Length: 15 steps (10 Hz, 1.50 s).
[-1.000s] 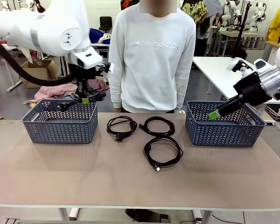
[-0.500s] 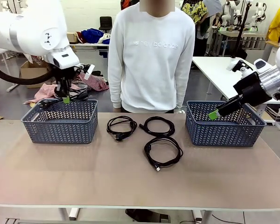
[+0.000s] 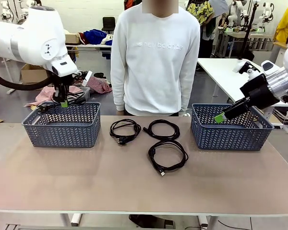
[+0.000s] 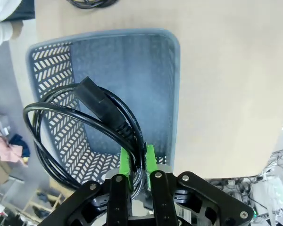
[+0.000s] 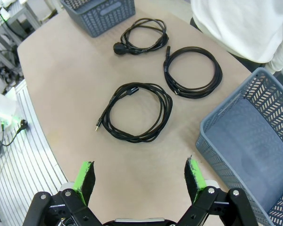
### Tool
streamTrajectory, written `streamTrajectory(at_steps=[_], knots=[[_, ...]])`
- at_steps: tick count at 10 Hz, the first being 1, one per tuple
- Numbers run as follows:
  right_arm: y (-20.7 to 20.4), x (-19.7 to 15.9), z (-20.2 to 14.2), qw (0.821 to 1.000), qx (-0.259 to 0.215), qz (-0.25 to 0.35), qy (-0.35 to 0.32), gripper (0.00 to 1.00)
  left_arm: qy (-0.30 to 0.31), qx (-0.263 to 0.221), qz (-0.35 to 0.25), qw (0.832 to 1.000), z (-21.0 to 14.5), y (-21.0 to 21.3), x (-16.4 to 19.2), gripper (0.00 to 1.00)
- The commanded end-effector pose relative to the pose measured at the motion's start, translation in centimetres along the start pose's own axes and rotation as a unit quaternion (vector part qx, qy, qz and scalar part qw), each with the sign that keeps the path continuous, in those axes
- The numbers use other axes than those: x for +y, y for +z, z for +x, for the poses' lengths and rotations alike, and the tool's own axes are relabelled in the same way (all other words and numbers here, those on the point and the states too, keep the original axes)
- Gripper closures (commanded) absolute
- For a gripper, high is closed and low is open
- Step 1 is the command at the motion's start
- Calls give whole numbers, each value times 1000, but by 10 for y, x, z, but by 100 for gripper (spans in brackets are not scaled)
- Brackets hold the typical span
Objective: Organize the cables according to human instructions.
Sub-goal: Pick up a bundle of cables and place it in the basket indicated by the human.
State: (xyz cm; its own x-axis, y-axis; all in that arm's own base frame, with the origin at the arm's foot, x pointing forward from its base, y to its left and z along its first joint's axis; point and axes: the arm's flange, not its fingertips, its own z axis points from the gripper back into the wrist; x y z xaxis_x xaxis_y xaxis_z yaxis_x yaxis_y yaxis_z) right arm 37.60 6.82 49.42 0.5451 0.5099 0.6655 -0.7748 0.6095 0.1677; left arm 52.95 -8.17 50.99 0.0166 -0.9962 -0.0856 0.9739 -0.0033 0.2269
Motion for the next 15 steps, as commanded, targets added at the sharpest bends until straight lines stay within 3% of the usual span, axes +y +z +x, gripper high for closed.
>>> streamTrajectory(at_steps=[1,7,14,15], knots=[[-1,-3,1,1000,-10,10,8,0,-18,-1,5,1000,-2,-8,8,85],[-1,-3,1,1000,-10,10,8,0,-23,-41,-2,999,1,-35,21,85],[-1,-3,1,1000,-10,10,8,0,-8,-49,-7,999,-4,-49,32,85],[-1,-3,1,1000,-10,10,8,0,-7,-49,-10,999,-6,-50,34,68]])
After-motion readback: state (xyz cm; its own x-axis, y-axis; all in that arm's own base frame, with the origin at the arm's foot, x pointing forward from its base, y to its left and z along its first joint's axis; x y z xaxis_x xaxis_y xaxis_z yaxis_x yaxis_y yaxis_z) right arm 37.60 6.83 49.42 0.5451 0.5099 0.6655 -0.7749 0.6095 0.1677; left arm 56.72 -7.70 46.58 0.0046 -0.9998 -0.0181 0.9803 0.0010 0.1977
